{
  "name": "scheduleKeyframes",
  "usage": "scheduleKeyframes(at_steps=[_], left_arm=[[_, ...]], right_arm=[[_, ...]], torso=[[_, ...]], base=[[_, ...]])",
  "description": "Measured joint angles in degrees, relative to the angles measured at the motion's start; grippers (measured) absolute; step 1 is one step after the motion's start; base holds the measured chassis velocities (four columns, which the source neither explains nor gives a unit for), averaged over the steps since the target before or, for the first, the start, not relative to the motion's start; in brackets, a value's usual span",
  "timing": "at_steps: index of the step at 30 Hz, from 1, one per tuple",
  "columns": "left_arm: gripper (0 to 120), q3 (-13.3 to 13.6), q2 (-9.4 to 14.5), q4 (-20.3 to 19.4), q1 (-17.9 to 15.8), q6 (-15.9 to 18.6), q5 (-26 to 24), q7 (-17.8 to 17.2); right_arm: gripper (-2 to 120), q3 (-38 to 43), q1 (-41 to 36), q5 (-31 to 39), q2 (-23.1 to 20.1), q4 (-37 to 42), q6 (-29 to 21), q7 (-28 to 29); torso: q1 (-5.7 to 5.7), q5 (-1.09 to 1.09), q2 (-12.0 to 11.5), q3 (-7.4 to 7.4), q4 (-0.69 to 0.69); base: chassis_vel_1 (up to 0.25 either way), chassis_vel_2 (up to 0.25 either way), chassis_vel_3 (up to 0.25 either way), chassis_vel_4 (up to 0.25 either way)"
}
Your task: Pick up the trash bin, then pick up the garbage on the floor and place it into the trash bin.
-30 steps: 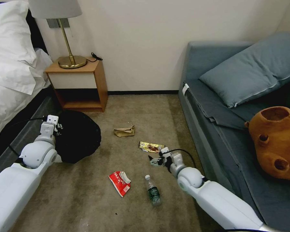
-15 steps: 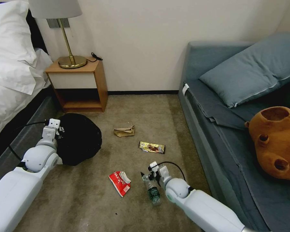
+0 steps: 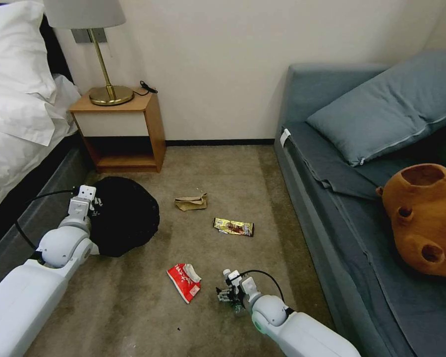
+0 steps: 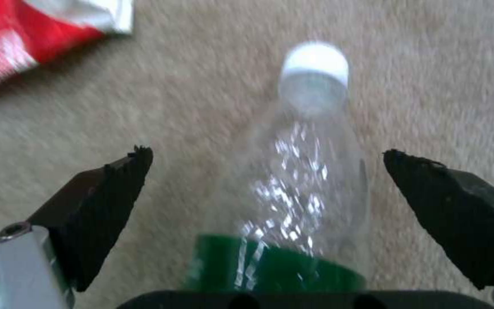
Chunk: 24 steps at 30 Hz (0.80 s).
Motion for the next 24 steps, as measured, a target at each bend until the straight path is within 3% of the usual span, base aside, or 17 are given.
scheduleKeyframes(at_steps=[4,7,20,24], left_arm=[[5,0.1,0.3,-0.1,-0.1,0.0,-0.1,0.0],[5,0.2,0.4,-0.2,-0.5,0.2,-0.3,0.0],[5,0.2,0.8,-0.4,-1.0,0.4,-0.6,-0.2],[5,-0.1,1.1,-0.7,-0.9,0.4,-0.8,-0.2]], right_arm=[[99,0.5,0.0,-0.3,0.2,-1.4,0.8,-0.9],[92,1.1,0.0,-0.6,0.2,-2.3,1.4,-2.4],[42,2.2,-0.5,-0.7,-0.5,-1.6,2.4,-3.6],[33,2.6,-0.5,-0.6,-0.7,-1.3,2.5,-3.6]], torso=[[0.0,0.0,0.0,0.0,0.0],[0.0,0.0,0.0,0.0,0.0],[0.0,0.0,0.0,0.0,0.0],[0.0,0.0,0.0,0.0,0.0]], base=[[0.0,0.0,0.0,0.0],[0.0,0.0,0.0,0.0],[0.0,0.0,0.0,0.0],[0.0,0.0,0.0,0.0]])
